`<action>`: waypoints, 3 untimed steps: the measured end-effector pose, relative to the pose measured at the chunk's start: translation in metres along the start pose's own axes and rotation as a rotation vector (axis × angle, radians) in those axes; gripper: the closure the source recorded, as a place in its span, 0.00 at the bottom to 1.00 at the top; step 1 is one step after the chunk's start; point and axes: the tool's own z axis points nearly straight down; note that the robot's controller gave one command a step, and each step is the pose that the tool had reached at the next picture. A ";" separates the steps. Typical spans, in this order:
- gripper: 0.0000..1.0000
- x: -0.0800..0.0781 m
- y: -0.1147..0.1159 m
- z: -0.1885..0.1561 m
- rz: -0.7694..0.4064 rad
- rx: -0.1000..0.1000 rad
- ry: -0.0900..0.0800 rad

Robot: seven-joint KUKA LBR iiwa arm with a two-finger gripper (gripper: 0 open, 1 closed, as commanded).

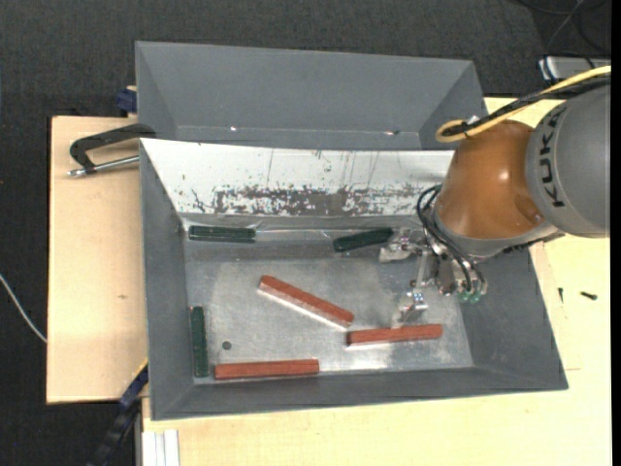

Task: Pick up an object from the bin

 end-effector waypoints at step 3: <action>1.00 0.015 -0.020 0.020 -0.097 -0.001 0.012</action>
Offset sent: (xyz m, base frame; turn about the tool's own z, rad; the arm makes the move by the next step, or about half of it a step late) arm -0.0418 0.0591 -0.0257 -0.0404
